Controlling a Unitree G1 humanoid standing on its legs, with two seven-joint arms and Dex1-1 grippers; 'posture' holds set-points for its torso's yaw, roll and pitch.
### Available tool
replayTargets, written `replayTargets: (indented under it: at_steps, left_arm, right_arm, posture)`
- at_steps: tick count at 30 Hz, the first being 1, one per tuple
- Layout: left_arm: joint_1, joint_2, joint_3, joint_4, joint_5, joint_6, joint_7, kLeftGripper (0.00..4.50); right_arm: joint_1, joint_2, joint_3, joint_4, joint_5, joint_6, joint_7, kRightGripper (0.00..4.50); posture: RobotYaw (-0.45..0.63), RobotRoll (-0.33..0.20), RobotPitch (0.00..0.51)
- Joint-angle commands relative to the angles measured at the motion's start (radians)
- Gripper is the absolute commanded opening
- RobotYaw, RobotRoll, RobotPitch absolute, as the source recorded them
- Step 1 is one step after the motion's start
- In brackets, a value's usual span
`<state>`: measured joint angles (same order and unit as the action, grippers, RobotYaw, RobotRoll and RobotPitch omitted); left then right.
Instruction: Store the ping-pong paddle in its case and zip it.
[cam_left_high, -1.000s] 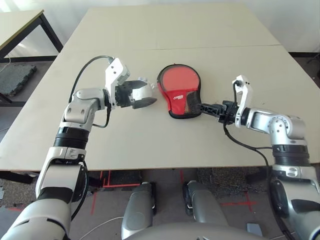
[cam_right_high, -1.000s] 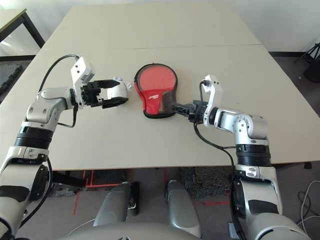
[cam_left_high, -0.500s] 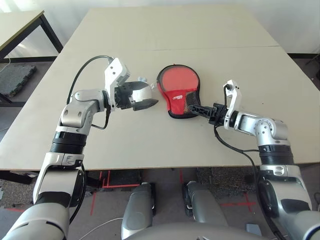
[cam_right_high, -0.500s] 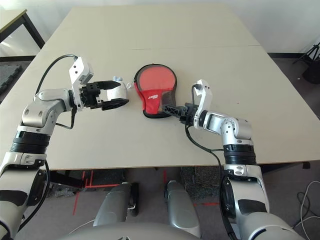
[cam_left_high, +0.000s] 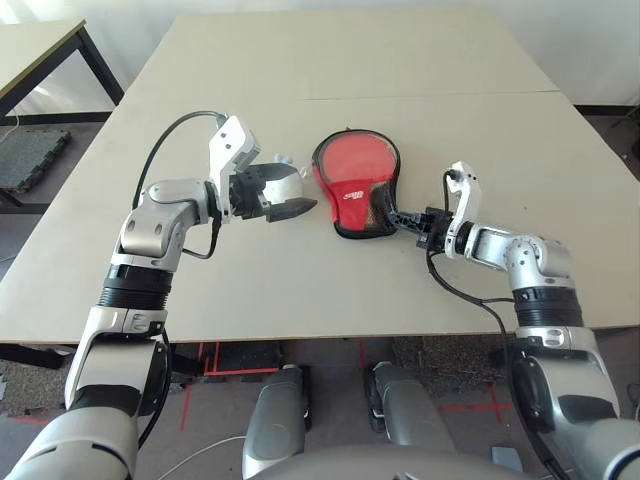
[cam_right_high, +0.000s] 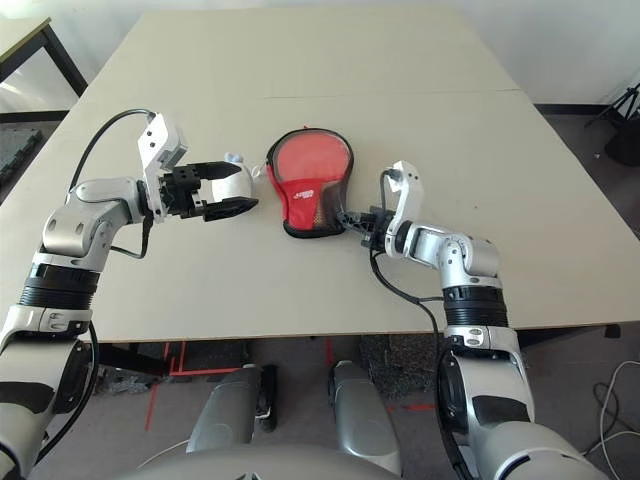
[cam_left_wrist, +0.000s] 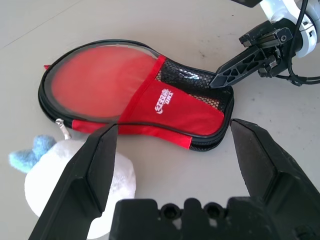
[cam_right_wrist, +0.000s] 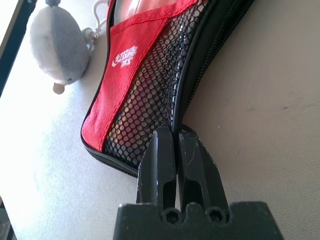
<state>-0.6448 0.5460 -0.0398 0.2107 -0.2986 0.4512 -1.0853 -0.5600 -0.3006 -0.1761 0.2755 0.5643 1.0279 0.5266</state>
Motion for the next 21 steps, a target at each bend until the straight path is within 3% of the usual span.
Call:
replayTargets:
  at_steps: [1,9,21]
  left_arm:
    - [0.015,0.001,-0.008,-0.016,-0.012,0.005,-0.007,4.5]
    - [0.02,0.001,-0.011,-0.014,-0.012,0.007,-0.009,4.5]
    - [0.03,-0.005,-0.017,-0.013,-0.015,0.003,-0.014,4.5]
  right_arm:
    - [0.019,-0.013,-0.008,-0.039,0.032,0.066,0.01,0.02]
    - [0.103,-0.099,-0.027,-0.208,0.128,0.23,0.05,0.02]
    - [0.299,-0.272,-0.139,-0.493,0.307,0.474,0.095,0.02]
  posture:
    - [0.07,0.0,0.146]
    - [0.07,0.0,0.159]
    - [0.05,0.0,0.171]
